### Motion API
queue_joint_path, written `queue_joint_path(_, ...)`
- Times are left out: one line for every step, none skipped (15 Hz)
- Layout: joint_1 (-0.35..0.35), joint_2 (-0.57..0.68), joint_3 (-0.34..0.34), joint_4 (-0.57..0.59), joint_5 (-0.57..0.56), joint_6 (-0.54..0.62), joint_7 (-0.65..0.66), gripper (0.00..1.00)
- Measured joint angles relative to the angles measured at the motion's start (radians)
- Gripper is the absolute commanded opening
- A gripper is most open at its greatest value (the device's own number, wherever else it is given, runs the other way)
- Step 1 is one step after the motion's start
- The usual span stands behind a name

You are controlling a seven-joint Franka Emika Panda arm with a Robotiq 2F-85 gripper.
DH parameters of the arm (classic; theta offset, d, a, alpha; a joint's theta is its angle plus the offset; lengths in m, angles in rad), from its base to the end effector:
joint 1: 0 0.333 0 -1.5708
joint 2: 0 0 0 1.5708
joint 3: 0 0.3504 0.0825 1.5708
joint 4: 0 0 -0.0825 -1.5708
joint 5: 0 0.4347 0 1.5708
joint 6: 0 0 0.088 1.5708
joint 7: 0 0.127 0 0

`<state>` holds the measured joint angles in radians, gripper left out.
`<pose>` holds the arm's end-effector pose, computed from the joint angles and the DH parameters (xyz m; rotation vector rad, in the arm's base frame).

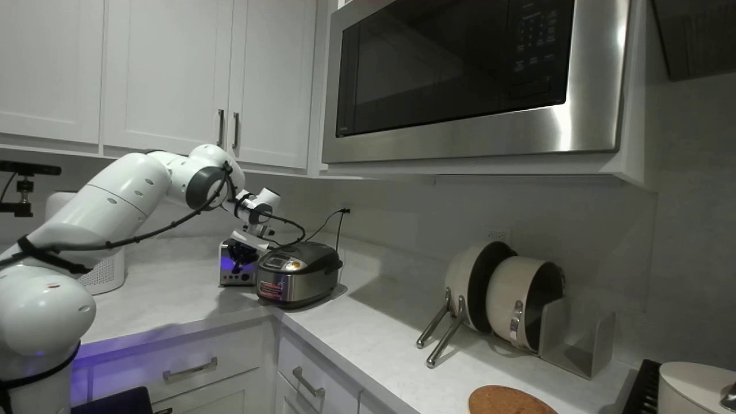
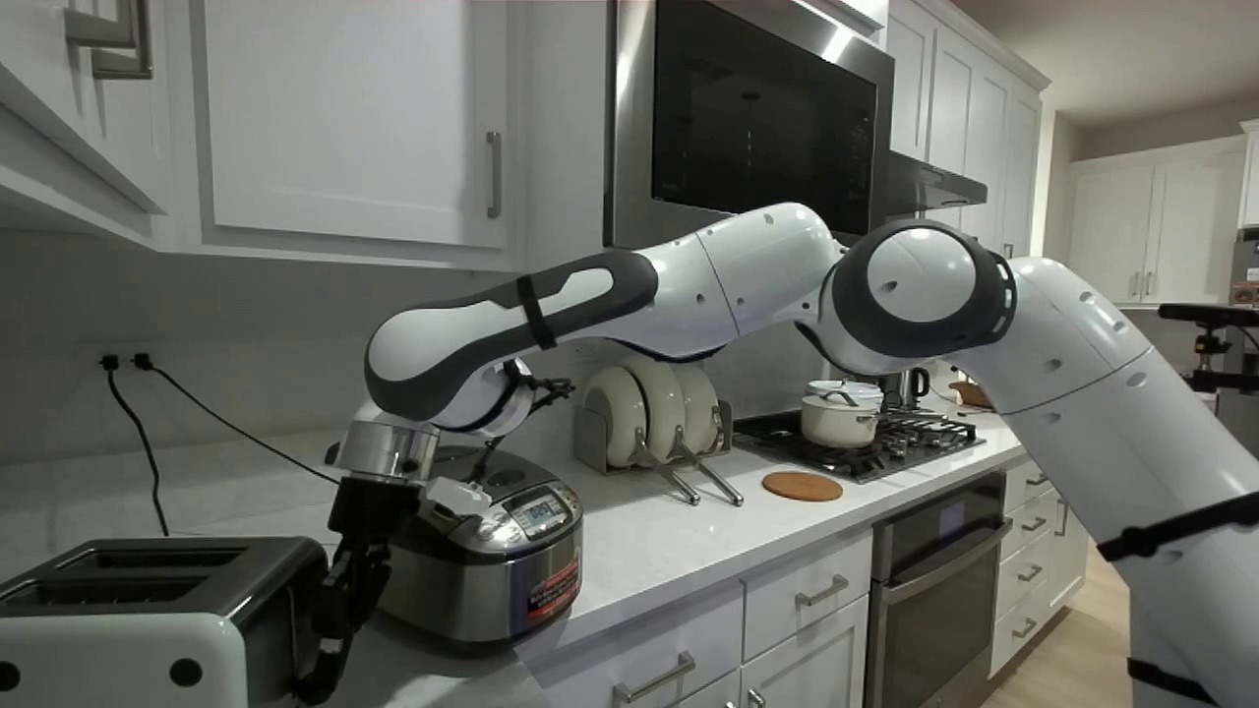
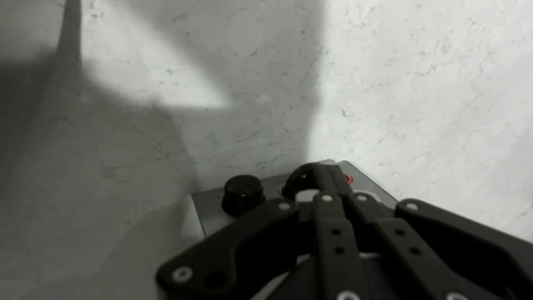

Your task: Push down the switch on the toaster

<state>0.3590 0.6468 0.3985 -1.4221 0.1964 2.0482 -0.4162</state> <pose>0.5998 0.5066 0.3339 -2.3932 -1.3188 0.0655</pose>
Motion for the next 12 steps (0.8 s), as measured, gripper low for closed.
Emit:
queue_joint_path(0.003,0.005,-0.003,0.010,-0.001,-0.009,0.010,0.00)
queue_joint_path(0.005,0.009,-0.004,0.018,-0.001,-0.018,0.014,0.00)
queue_joint_path(0.005,0.014,-0.004,0.026,-0.001,-0.026,0.019,0.00)
queue_joint_path(0.006,0.018,-0.005,0.034,-0.002,-0.033,0.026,0.00)
queue_joint_path(0.007,0.021,-0.005,0.040,-0.002,-0.039,0.030,0.00)
queue_joint_path(0.008,0.024,-0.005,0.045,-0.002,-0.043,0.032,0.00)
queue_joint_path(0.008,0.025,-0.006,0.048,-0.002,-0.046,0.032,0.00)
queue_joint_path(0.008,0.026,-0.006,0.049,-0.002,-0.047,0.032,0.26)
queue_joint_path(0.009,0.026,-0.007,0.049,-0.003,-0.047,0.033,0.27)
queue_joint_path(0.009,0.026,-0.007,0.050,-0.003,-0.047,0.033,0.34)
queue_joint_path(0.010,0.026,-0.009,0.051,-0.004,-0.047,0.034,0.40)
queue_joint_path(0.012,0.028,-0.011,0.051,-0.006,-0.046,0.034,0.49)
